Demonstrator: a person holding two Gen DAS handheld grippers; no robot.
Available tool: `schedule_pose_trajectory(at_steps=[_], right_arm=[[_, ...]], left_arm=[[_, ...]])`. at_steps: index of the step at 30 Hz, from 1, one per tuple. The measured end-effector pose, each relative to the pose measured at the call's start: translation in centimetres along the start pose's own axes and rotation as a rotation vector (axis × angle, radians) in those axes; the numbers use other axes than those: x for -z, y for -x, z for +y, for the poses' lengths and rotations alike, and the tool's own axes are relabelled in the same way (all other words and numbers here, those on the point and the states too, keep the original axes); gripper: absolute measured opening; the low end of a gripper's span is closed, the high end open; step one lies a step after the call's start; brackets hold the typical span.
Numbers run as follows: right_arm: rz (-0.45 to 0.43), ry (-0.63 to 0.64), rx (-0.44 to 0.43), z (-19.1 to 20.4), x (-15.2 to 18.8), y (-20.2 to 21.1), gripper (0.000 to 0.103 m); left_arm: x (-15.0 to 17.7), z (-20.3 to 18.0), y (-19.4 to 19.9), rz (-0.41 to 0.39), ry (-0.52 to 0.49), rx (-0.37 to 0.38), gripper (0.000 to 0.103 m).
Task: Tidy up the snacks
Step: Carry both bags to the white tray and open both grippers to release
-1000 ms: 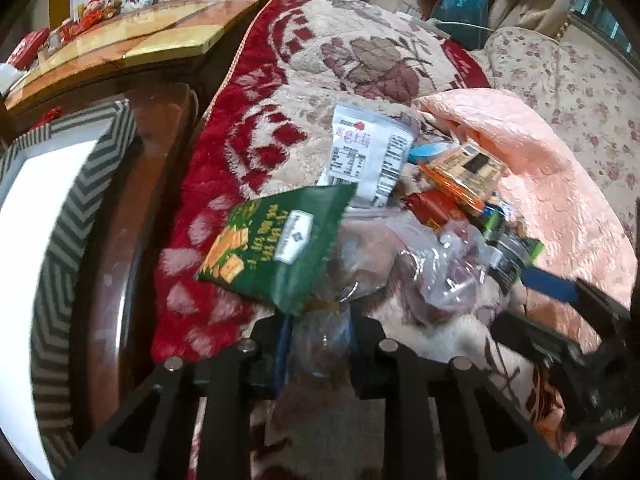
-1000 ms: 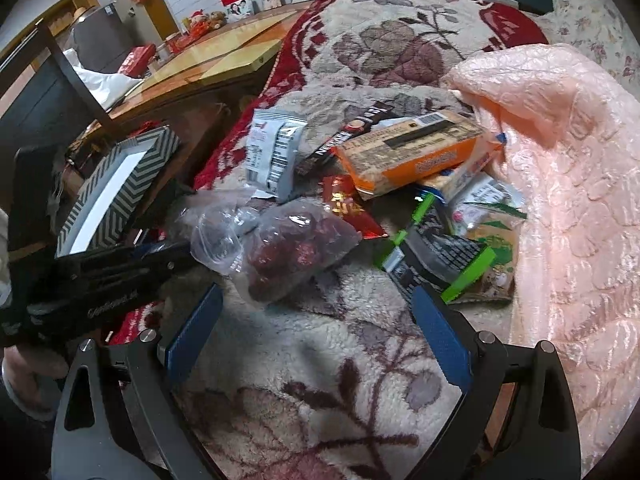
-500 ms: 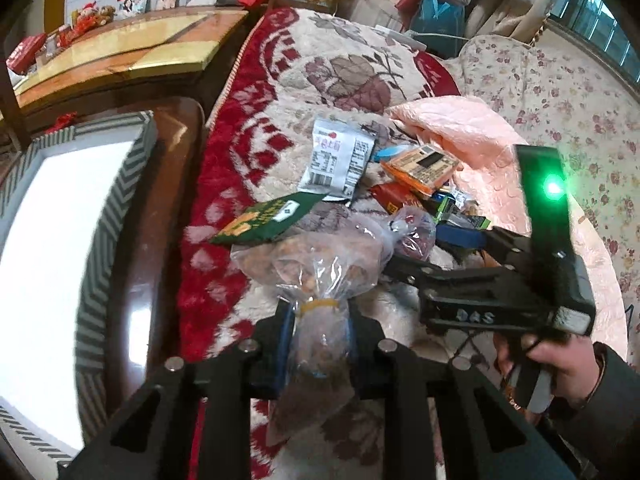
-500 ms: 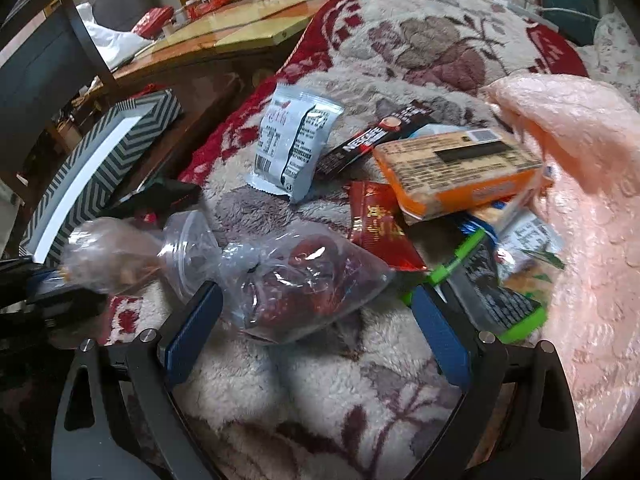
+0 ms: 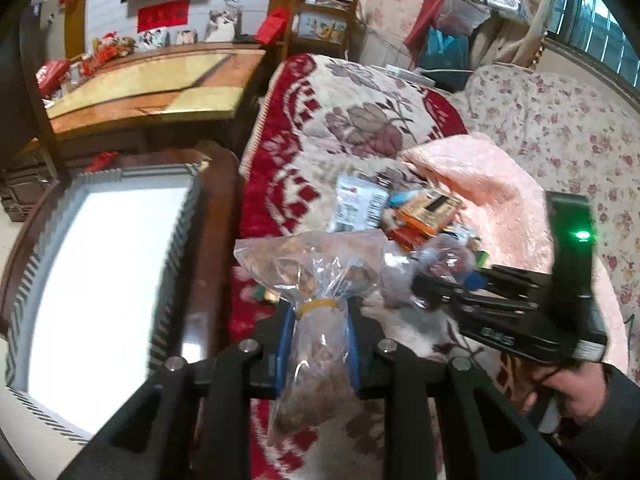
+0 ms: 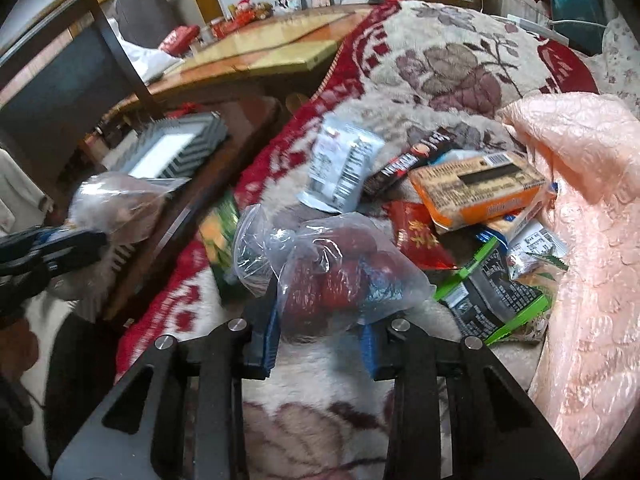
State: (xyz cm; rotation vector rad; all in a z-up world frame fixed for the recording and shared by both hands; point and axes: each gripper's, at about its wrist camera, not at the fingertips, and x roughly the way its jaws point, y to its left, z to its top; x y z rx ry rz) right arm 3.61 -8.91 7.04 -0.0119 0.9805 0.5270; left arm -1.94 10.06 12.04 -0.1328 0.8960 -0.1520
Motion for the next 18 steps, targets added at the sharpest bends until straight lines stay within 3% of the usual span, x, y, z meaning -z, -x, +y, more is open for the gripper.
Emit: schedule_pose_trajectory(at_steps=[7, 18], right_arm=[[-0.024, 0.055, -0.051, 3.7, -1.7, 0.9, 0.031], [0.016, 0.163, -0.113, 10.5, -5.0, -2.5, 0.031]], left_arm=[[-0.3, 2.8, 0.5, -0.019, 0.019, -0.105, 0.025], [-0.8, 10.9, -0.1, 0.006, 0.134, -0.246, 0.025]])
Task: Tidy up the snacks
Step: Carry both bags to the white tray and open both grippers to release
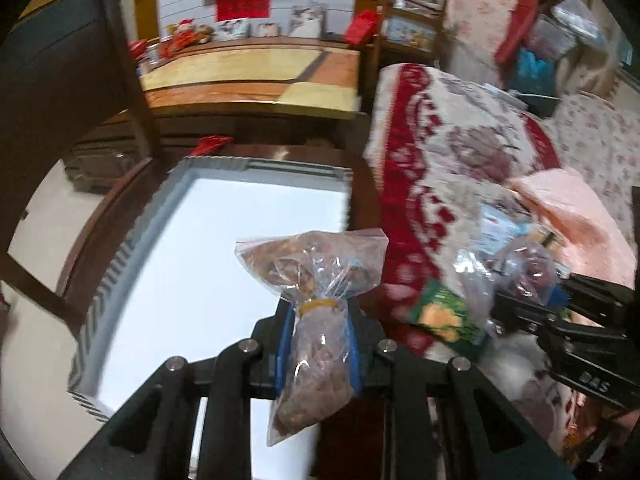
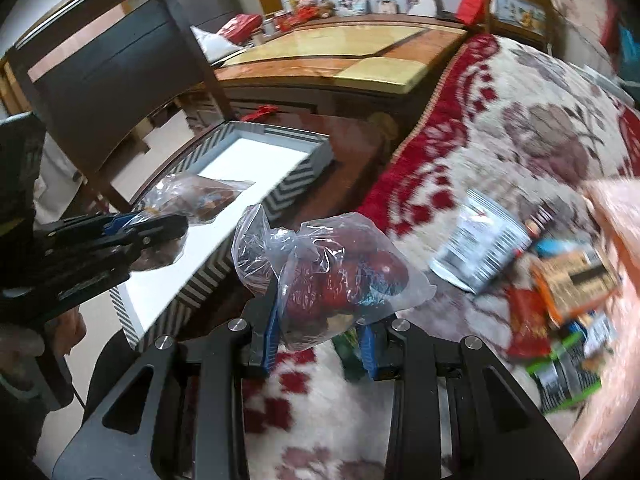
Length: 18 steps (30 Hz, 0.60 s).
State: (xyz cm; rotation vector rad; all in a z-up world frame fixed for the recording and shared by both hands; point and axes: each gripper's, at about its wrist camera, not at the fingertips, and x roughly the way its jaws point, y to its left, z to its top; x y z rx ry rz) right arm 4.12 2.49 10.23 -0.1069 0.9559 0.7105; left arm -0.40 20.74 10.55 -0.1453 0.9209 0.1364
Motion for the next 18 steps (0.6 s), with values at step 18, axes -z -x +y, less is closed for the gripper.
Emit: schedule_pose_trajectory(at_steps=[18], right_arm=[[0.051, 0.133, -0.075, 7.4, -5.4, -5.9, 0.031]], left_arm=[[-0.7, 8.1, -3.8, 0.053, 0.153, -0.085, 0.025]])
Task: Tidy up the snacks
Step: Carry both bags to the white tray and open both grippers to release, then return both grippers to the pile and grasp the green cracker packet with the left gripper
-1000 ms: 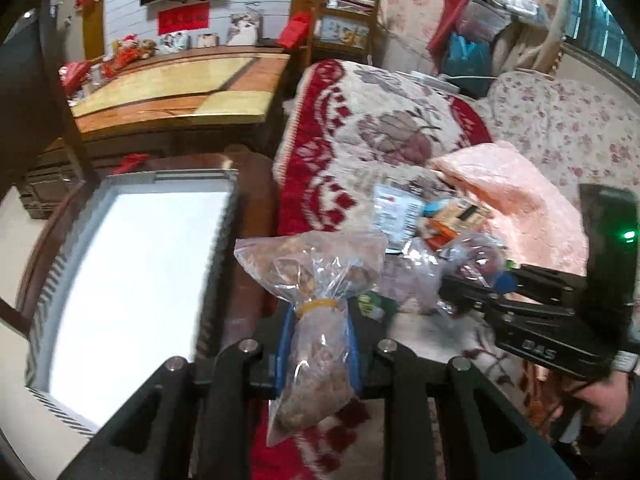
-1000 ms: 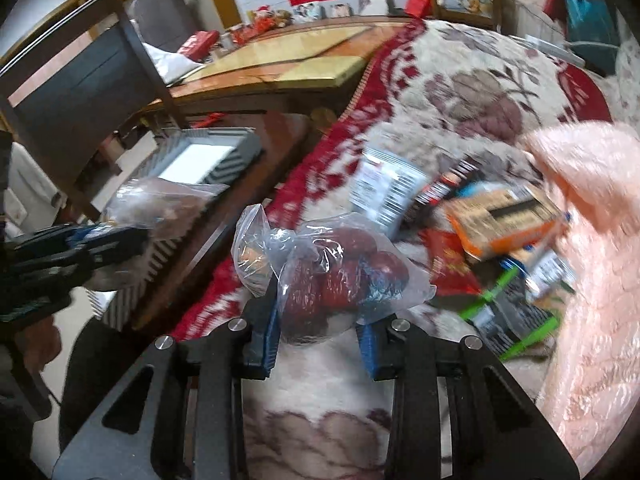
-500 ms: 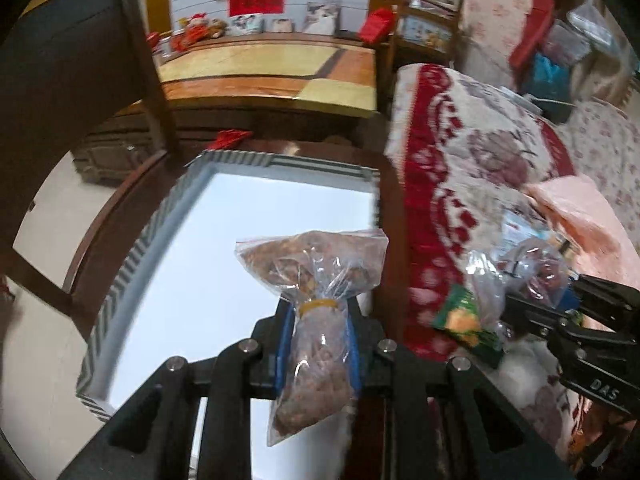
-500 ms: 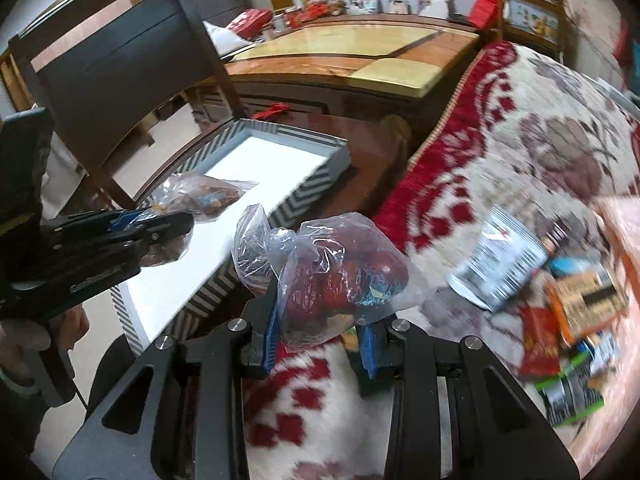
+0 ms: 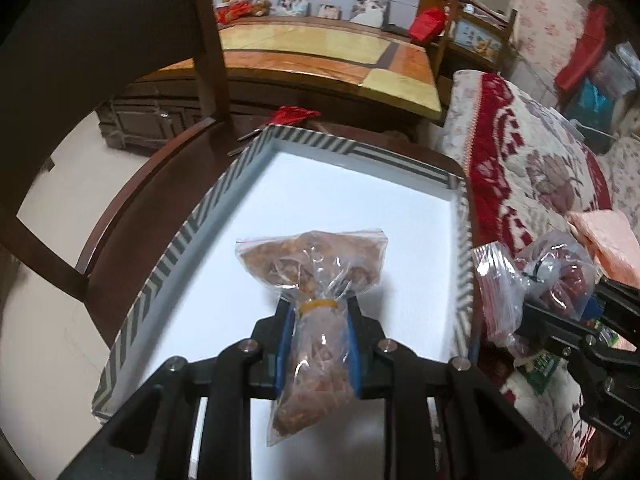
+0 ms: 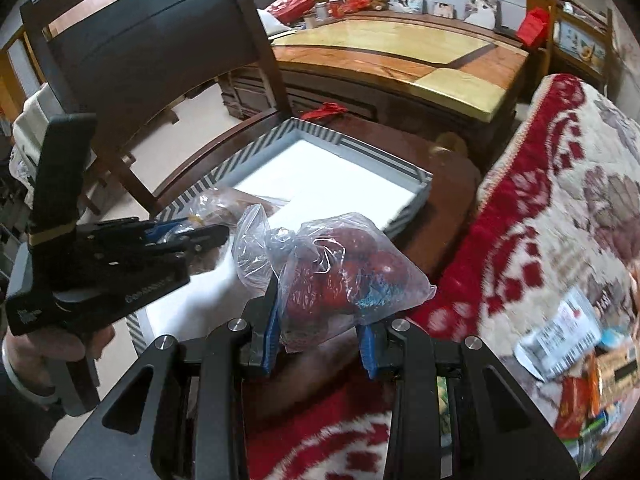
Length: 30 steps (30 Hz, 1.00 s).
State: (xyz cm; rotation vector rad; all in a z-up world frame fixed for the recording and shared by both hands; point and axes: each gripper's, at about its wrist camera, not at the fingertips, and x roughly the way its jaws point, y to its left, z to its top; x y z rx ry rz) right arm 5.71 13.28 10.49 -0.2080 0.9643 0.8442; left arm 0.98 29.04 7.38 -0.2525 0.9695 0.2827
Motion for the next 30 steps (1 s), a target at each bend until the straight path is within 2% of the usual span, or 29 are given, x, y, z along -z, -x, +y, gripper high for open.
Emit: schedule_pose_trajectory(at_steps=[10, 14, 19, 20, 21, 23, 27, 30], right_arm=[[0.076, 0.059, -0.027, 2.2, -2.6, -5.6, 0.031], [0.122, 0.060, -0.023, 2.2, -2.4, -8.0, 0.031], [0.170, 0.056, -0.046, 2.2, -1.8, -9.6, 0.034], [0.164, 0.060, -0.051, 2.3, -1.8, -9.4, 0.038], [0.159, 0.057, -0.057, 2.3, -1.8, -9.2, 0.045], [0.133, 0.038, -0.082, 2.2, -1.9, -8.5, 0.059], [0.056, -0.011, -0.091, 1.5, -1.7, -5.7, 0.060], [0.034, -0.036, -0.092, 0.7, -0.9, -3.6, 0.060]], left_arm=[[-0.2, 2.3, -1.9, 0.036, 0.064, -0.043, 0.025], [0.0, 2.6, -2.7, 0.053, 0.069, -0.060, 0.026], [0.2, 3.1, -3.0, 0.064, 0.096, -0.077, 0.032], [0.2, 3.2, -3.0, 0.063, 0.102, -0.079, 0.042], [0.1, 3.3, -2.9, 0.061, 0.108, -0.081, 0.057], [0.1, 3.5, -2.3, 0.034, 0.120, -0.067, 0.070], [0.0, 3.3, -0.5, -0.016, 0.124, -0.075, 0.083], [0.2, 2.2, 0.6, -0.039, 0.104, -0.062, 0.085]])
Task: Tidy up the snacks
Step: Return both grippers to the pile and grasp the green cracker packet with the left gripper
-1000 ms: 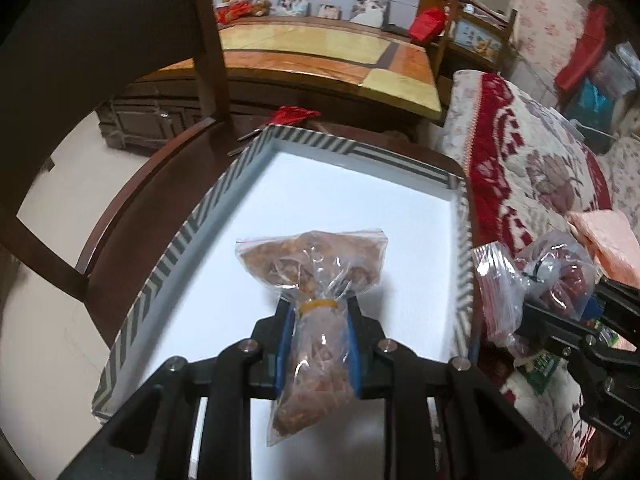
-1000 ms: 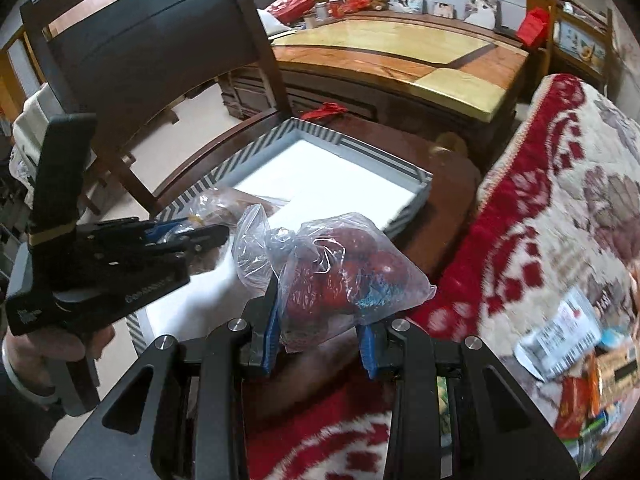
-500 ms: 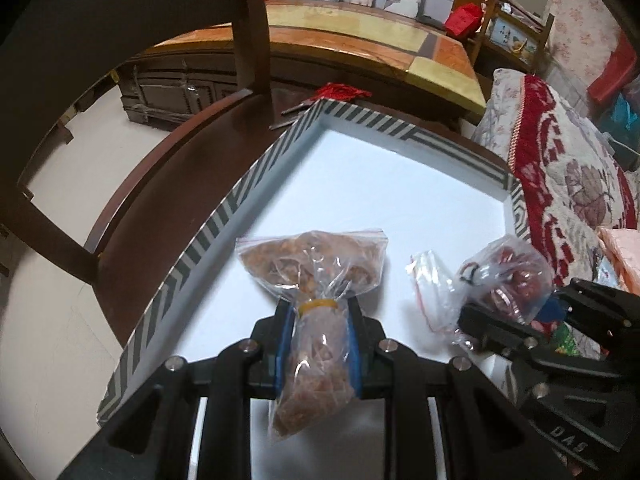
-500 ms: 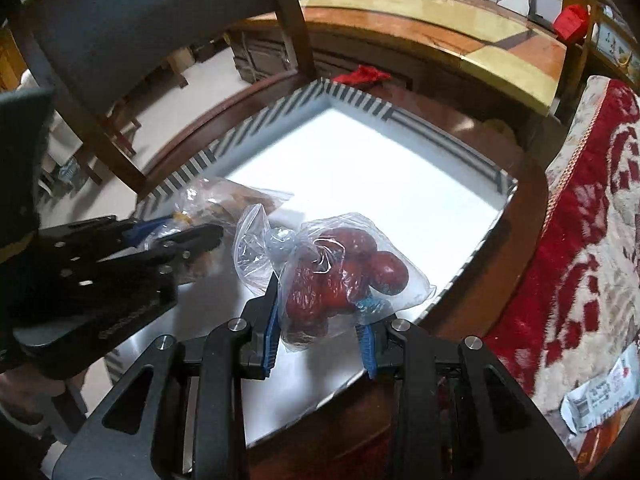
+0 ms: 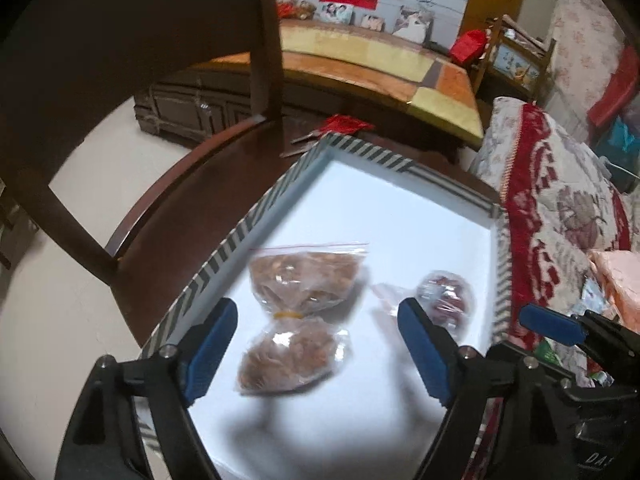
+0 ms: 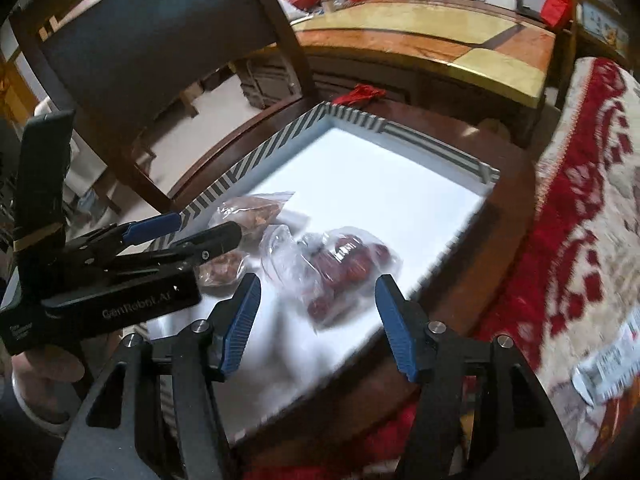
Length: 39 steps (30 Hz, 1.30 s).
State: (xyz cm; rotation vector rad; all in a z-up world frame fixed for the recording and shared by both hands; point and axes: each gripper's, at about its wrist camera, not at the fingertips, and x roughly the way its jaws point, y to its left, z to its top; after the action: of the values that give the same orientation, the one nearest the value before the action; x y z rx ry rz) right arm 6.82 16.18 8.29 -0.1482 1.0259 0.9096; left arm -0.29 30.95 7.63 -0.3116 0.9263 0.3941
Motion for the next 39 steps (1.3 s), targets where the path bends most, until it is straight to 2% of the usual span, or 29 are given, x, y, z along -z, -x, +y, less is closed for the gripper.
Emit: schedule_pose_trajectory(at_steps=[9, 20, 30, 34, 39], right_arm=[[-0.057, -0.120, 0.053, -3.4, 4.0, 5.3, 0.060], [-0.106, -0.200, 0.143, -7.3, 9.2, 11.1, 0.060], [-0.099, -0.281, 0.200, -11.3, 13.9, 13.5, 0.060], [-0.092, -0.304, 0.215, -12.4, 15.5, 13.9, 0.060], [-0.088, -0.323, 0.222, -13.6, 16.5, 14.1, 0.060]], left_arm=[[1.7, -4.8, 3.0, -0.024, -0.066, 0.073, 0.089], [4.3, -10.8, 4.0, 0.027, -0.152, 0.138, 0.089], [5.5, -14.1, 3.5, 0.064, -0.195, 0.156, 0.089], [6.2, -15.4, 2.8, 0.109, -0.205, 0.180, 0.089], [6.9, -17.6, 1.5, 0.165, -0.170, 0.206, 0.089]])
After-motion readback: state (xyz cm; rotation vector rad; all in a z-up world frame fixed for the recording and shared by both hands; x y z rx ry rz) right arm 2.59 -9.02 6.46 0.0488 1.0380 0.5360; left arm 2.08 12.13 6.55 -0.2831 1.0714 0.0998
